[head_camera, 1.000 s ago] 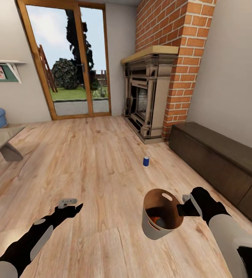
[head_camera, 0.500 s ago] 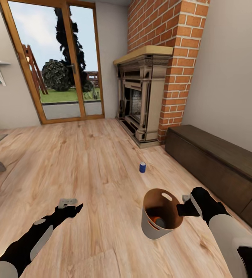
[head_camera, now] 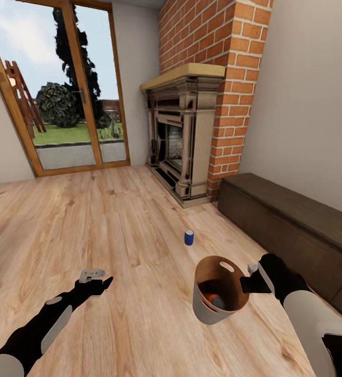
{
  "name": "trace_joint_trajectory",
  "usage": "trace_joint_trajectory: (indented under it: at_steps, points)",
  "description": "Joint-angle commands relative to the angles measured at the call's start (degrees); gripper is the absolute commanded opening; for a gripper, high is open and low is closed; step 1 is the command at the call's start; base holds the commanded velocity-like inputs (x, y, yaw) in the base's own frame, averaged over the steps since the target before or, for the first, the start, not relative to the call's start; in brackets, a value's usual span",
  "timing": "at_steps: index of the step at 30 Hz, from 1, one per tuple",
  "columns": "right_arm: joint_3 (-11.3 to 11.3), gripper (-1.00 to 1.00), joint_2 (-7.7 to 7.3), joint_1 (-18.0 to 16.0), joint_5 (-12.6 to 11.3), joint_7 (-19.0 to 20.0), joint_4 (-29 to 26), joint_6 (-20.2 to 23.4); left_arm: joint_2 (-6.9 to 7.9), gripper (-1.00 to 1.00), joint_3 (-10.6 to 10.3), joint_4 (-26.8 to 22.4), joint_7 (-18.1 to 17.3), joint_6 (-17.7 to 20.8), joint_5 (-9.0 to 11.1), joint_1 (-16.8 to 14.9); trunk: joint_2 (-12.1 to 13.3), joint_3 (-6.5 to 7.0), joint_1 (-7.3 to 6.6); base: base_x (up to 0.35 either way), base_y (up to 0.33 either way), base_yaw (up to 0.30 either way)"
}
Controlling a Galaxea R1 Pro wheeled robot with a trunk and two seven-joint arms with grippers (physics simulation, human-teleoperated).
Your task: Put the three can of soda from the living room inside the tash can in the kitchen.
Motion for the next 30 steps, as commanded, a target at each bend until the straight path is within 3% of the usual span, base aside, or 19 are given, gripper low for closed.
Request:
trace_joint_trajectory:
  at_steps: [1, 6, 12, 14, 16, 21, 30]
  points:
    - [-0.14, -1.0, 0.05, -0.04, -2.28, 0.45, -0.01, 0.22, 0.0, 1.0, 0.0, -0.01, 0.0, 0.01, 0.0, 0.0, 0.0, 0.02, -0.01, 0.324, 0.157, -0.027]
    - [-0.08, -1.0, 0.05, -0.04, -2.25, 3.21, -0.01, 0.14, 0.0, 1.0, 0.0, -0.03, 0.04, 0.0, 0.0, 0.0, 0.0, 0.04, -0.01, 0.323, 0.158, -0.011]
    - [0.42, -1.0, -0.14, 0.12, -1.42, 11.8, 0.28, -0.35, 0.0, 1.0, -0.12, 0.09, 0.05, -0.04, 0.05, 0.0, 0.0, 0.04, -0.01, 0.322, 0.158, -0.002]
    - [0.49, -1.0, -0.91, 0.64, -1.33, 12.2, 0.5, -0.53, 0.0, 1.0, -0.15, 0.05, 0.08, -0.05, 0.07, 0.0, 0.0, 0.04, -0.01, 0.322, 0.151, 0.0]
    - [0.54, -1.0, -2.74, 1.62, -1.29, 11.58, 0.52, -0.73, 0.0, 1.0, -0.17, -0.11, 0.21, -0.05, 0.08, 0.0, 0.0, 0.04, -0.01, 0.322, 0.14, 0.0]
    - [0.55, -1.0, -4.57, 2.55, -1.27, 9.3, 0.32, -0.25, 0.0, 1.0, -0.19, -0.18, 0.41, -0.05, 0.02, 0.0, 0.0, 0.04, -0.01, 0.322, 0.136, 0.0]
    - [0.35, -1.0, -7.71, 9.79, -1.27, 6.69, -0.1, -0.19, 0.0, 1.0, -0.33, -0.23, 0.5, -0.05, -0.05, 0.0, 0.0, 0.04, -0.01, 0.289, 0.099, 0.0]
